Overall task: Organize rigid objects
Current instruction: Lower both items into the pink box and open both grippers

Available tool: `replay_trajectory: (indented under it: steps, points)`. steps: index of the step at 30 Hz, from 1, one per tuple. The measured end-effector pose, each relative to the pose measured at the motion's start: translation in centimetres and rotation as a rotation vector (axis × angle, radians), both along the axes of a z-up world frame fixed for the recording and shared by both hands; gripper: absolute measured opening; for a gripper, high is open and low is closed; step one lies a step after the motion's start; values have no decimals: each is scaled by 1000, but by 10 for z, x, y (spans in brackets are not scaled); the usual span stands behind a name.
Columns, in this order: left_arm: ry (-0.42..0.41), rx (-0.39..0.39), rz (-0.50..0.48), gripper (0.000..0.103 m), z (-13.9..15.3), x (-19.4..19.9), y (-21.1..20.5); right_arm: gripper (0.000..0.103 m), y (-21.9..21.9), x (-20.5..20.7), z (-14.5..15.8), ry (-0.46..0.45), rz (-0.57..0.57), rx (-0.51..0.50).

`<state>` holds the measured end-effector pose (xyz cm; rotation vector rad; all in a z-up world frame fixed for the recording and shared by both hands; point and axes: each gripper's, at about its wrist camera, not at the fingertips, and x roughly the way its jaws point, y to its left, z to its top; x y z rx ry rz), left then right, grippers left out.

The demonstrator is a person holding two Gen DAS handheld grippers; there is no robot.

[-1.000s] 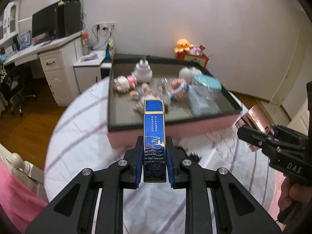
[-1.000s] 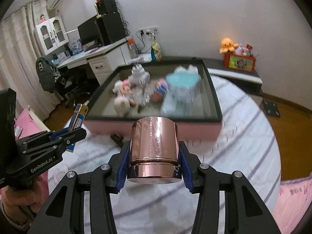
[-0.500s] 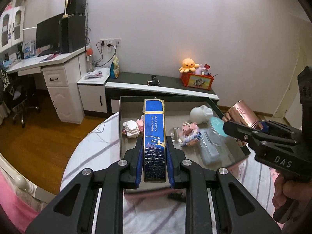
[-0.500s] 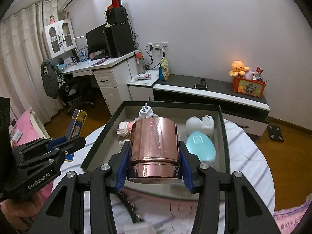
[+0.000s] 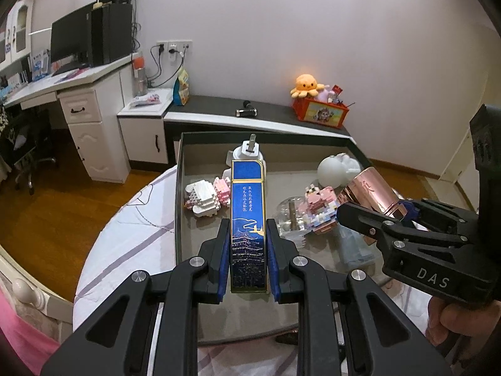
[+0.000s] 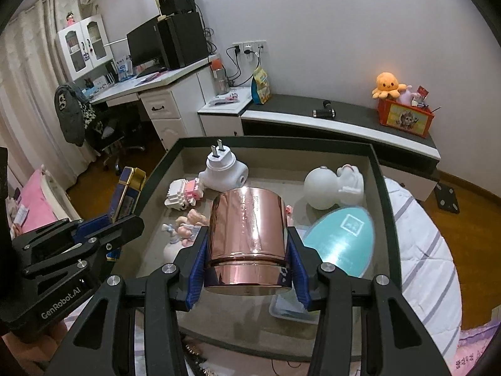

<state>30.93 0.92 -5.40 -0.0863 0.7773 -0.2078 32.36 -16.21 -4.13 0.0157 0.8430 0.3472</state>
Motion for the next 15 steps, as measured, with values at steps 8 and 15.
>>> replay_trajectory:
  steps: [8,15]
  points:
    - [0,14,55,70,-4,-3,3,48,7,5,-14,42,15,-19]
    - [-77,13,136,103,17,-27,24,87,-3,-7,-2,-1,-37,9]
